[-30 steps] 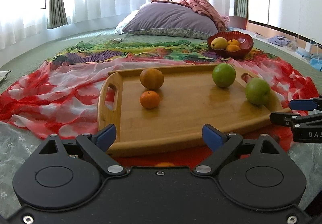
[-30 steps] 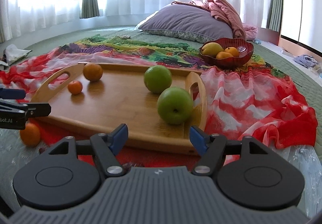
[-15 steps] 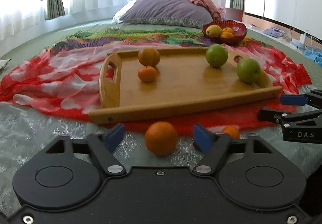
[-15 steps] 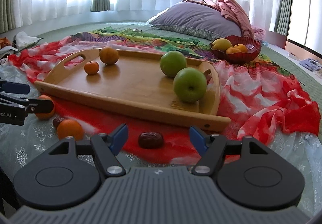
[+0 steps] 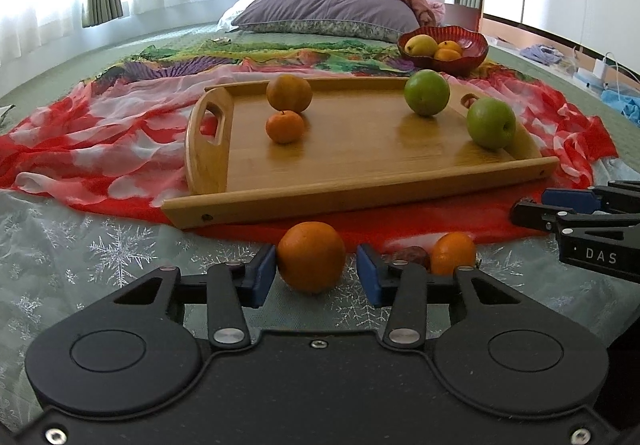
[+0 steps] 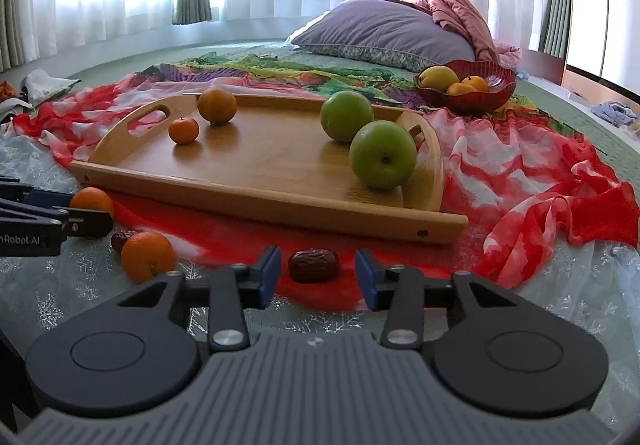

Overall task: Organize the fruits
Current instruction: 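Move the left gripper to another orange while the right gripper approaches a brown date, then close the left gripper on the orange while the right gripper grasps the date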

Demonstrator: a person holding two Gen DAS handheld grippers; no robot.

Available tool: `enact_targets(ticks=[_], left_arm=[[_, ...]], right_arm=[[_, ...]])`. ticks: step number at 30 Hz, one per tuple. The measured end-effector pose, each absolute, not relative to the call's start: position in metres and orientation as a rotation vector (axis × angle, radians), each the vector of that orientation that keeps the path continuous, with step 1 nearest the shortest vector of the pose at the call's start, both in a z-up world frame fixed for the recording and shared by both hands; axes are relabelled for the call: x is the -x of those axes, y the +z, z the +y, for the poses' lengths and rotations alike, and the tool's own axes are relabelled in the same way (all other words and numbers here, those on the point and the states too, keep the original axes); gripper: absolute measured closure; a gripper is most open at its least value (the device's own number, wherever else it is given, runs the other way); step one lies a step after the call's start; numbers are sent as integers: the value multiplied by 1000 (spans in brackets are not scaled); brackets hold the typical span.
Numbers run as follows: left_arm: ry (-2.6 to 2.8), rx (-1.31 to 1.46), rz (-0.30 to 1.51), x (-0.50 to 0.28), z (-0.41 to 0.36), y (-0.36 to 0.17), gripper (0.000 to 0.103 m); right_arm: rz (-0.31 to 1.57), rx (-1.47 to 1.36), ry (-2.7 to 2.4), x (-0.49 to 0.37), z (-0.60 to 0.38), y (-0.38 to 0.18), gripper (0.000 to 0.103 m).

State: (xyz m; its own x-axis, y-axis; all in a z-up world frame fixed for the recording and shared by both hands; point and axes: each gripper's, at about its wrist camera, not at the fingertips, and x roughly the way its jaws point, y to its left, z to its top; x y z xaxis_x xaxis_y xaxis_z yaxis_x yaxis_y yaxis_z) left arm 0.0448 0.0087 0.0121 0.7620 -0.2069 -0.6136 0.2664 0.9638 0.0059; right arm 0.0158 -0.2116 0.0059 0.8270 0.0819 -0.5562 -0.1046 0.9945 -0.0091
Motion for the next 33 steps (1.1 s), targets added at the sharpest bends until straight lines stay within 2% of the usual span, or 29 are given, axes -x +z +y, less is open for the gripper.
enact_targets(ticks=[7,9,14,24,33], left_arm=[[-251,-90,663,-50,10,10,62],[-249,-85,670,-52,11,8,66],[-245,-65,672,-53,14,8,68],[-237,-42,613,-56,14,30,68],[-250,-15,577,-88,2,52,68]], right_arm=[[604,45,109,-20,-209,4,57],[607,50,111,-21,-207,3,58],[614,70,106,-22,-203,1,69],[545,96,107,-22,-197,20,70],[513,59,92,-56,-195,37,70]])
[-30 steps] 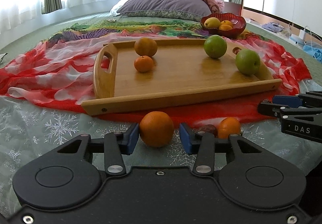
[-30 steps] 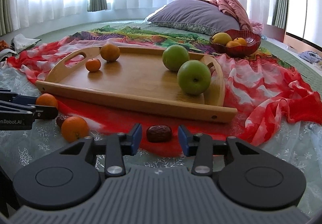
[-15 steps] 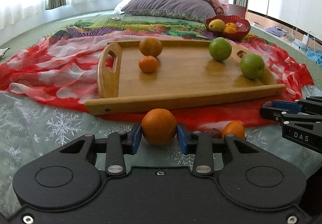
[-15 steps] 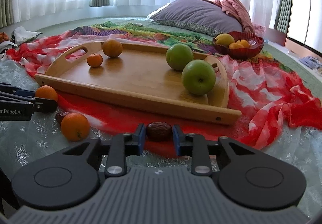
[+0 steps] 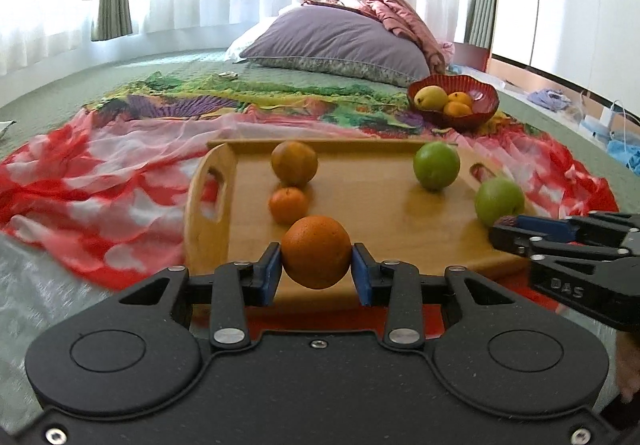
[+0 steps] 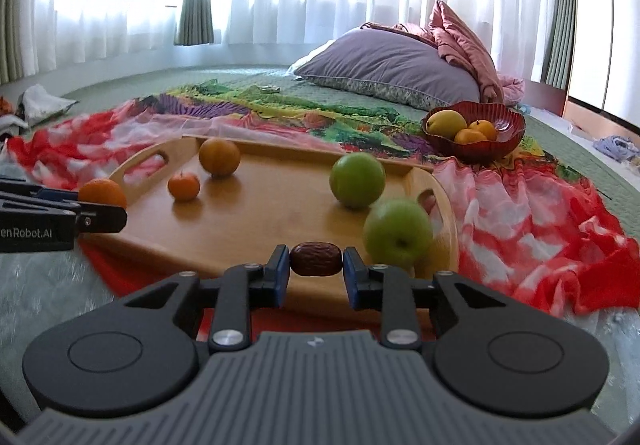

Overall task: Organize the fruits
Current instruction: 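Close the left gripper on the orange while the right gripper grasps the date, then carry the orange over the tray with the left gripper while the right gripper carries the date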

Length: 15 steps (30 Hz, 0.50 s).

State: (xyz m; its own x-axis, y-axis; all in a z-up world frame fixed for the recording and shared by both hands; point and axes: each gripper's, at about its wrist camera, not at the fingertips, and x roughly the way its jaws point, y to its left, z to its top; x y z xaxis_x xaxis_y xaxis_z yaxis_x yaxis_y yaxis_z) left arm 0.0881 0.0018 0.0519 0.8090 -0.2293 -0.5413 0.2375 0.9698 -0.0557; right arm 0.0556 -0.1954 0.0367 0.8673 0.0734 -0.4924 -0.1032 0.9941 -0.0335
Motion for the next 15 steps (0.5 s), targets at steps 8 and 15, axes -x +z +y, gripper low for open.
enact_targets(ticks=[8,15], left_arm=[[-261,8,601,-130,-18,48,68],[-244,12,646,-169,-30,35,68]], right_arm=[[553,-24,67,-103,-200,35,70],[585,-38,52,-132,-202,29,70]])
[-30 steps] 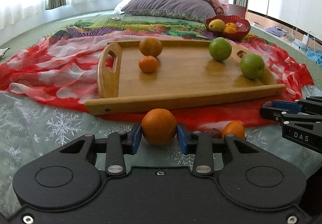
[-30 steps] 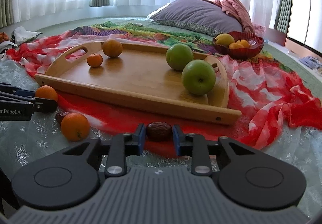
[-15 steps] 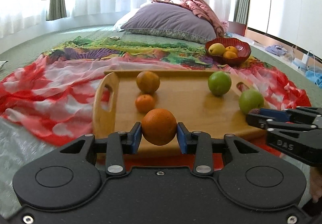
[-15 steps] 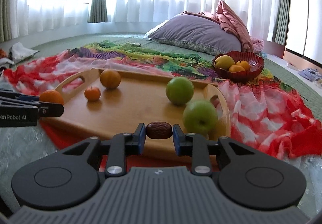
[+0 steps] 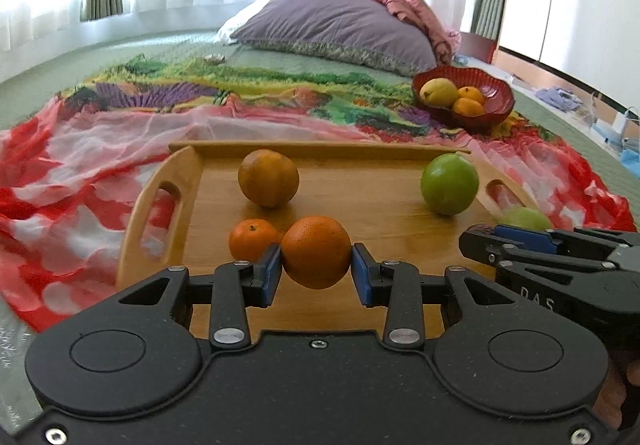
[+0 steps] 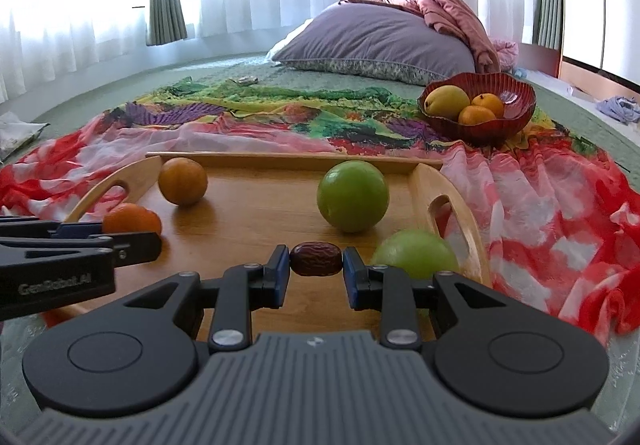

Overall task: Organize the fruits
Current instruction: 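Carry the orange over the tray with the left gripper while the right gripper carries the date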

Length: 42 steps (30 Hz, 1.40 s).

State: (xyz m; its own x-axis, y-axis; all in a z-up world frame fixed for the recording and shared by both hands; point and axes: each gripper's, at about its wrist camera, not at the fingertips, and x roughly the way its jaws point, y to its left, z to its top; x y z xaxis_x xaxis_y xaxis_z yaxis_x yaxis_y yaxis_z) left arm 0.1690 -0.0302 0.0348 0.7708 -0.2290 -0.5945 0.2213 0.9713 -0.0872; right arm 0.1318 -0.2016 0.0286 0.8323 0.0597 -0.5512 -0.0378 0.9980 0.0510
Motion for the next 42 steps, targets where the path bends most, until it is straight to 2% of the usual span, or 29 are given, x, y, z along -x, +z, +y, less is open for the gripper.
enact_targets(ticks=[20,42], left_arm=[[-222,-24,678,-207,-48,17,68],[-226,-39,675,-213,-48,13,68]], right_arm=[[627,28,68,-159,-189,19,70],[678,98,122,-166,-177,16,70]])
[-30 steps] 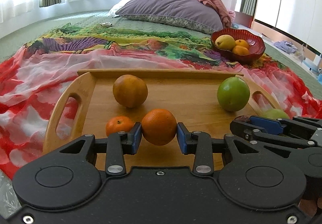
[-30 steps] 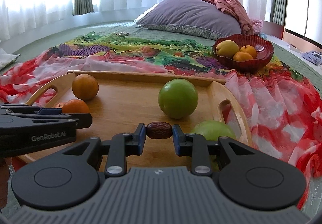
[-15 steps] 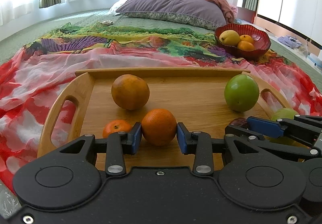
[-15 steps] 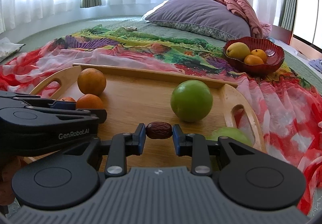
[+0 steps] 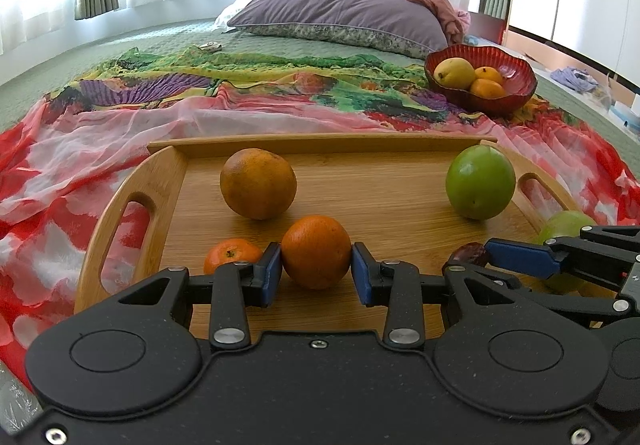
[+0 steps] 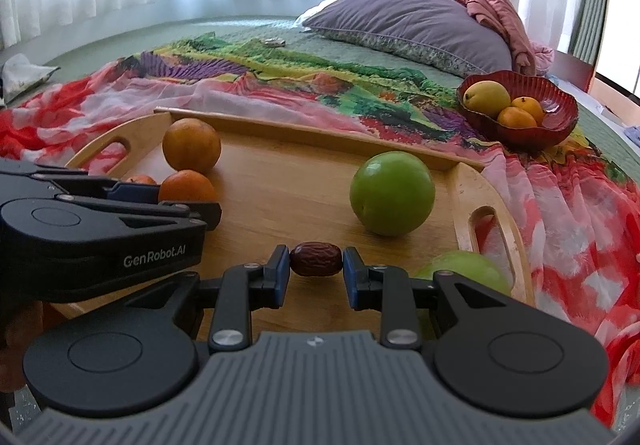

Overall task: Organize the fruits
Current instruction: 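Carry the orange over the tray with the left gripper while the right gripper carries the date, then lower and release the orange on the tray while the right gripper releases the date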

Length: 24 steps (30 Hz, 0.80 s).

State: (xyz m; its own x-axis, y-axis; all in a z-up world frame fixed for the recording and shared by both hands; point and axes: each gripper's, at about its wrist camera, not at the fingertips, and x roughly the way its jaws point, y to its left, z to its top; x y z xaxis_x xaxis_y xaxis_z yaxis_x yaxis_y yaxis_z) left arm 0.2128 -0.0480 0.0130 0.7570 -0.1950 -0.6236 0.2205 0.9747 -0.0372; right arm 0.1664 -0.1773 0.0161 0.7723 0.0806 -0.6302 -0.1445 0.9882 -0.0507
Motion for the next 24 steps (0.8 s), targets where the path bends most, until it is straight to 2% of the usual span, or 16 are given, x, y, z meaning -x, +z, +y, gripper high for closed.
enact_targets(ticks=[14,17,19,24], left_arm=[[-234,-47,673,-213,-48,12,67],[-240,-50,677,-212,-48,13,67],[-245,-49,683,-211,-47,15,67],[-259,-44,682,-206,-43,19,66]], right_arm=[[705,95,147,-170,-176,16,69],[705,91,150,-170,-176,16,64],[700,92,152,-168,-175,17,56],[683,102,156,-162,-173,22,51]])
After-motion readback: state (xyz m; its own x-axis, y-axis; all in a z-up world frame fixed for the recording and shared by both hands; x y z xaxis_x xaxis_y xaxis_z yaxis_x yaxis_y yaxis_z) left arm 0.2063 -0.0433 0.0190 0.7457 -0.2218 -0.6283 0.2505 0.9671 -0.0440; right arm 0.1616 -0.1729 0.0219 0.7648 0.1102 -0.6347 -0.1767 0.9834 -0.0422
